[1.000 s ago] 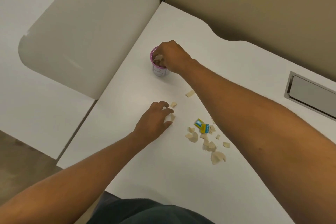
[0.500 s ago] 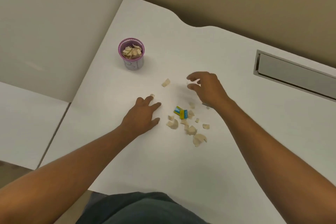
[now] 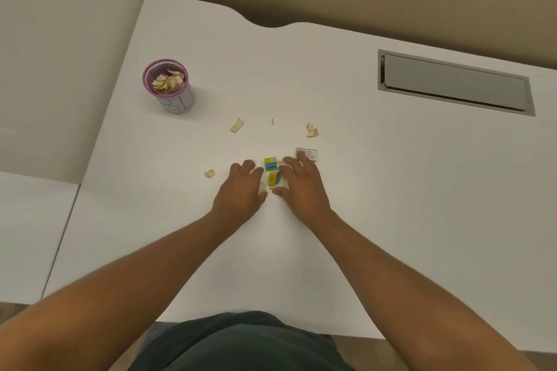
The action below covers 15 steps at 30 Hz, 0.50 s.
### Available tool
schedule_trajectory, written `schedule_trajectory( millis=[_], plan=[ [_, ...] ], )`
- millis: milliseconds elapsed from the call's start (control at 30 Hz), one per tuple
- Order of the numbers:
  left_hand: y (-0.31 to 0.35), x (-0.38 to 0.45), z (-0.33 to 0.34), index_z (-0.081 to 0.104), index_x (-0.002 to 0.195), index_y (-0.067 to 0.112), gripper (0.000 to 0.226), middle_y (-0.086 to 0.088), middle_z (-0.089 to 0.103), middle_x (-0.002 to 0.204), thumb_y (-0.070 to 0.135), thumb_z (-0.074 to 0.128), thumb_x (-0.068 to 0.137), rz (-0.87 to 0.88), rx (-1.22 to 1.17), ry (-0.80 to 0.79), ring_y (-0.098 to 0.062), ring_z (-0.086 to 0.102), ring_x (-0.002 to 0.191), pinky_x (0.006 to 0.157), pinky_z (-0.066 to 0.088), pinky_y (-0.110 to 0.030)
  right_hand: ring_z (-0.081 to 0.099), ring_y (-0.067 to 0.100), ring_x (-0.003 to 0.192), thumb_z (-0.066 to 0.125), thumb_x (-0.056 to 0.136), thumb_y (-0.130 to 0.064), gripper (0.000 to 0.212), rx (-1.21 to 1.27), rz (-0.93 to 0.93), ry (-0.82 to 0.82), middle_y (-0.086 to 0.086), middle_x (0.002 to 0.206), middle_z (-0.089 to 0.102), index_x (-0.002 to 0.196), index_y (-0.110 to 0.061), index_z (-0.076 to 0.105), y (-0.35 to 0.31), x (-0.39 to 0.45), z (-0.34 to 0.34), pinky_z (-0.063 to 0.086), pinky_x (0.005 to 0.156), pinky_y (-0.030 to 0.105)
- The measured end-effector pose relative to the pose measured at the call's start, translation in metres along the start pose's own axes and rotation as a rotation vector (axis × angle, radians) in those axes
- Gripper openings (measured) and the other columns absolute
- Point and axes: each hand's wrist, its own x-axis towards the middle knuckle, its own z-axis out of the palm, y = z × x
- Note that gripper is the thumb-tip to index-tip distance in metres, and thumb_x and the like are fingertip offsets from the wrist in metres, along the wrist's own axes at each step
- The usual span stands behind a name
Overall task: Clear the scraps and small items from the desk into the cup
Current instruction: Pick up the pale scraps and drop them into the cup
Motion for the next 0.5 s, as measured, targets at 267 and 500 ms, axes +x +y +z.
schedule_trajectory(
  millis=[267, 500],
  plan=[
    [-0.028, -0.002, -0.005, 0.068, 0.13, 0.016, 0.035, -0.001, 0.059, 0.14, 0.01, 0.05, 0.101, 0.137, -0.059, -0.012, -0.027, 0.055, 0.117, 0.091, 0.054, -0.042, 0.05, 0.028, 0.127, 0.067, 0.087, -0.005, 0.026, 0.216, 0.038, 0.163, 0.002, 0.125, 0.066, 0.112, -0.01, 0.072, 0.022, -0.031, -0.01, 0.046, 0.105, 0.04],
    [-0.051, -0.035, -0.002, 0.053, 0.14, 0.03, 0.08, -0.005, 0.04, 0.158, 0.066, 0.076, 0.072, 0.043, 0.146, 0.192, -0.039, 0.05, 0.121, 0.08, 0.058, -0.047, 0.035, 0.013, 0.114, 0.092, 0.064, -0.037, 0.102, 0.345, 0.417, -0.034, -0.005, 0.135, 0.033, 0.149, -0.03, 0.036, 0.024, -0.07, -0.011, 0.048, 0.088, 0.031]
  ],
)
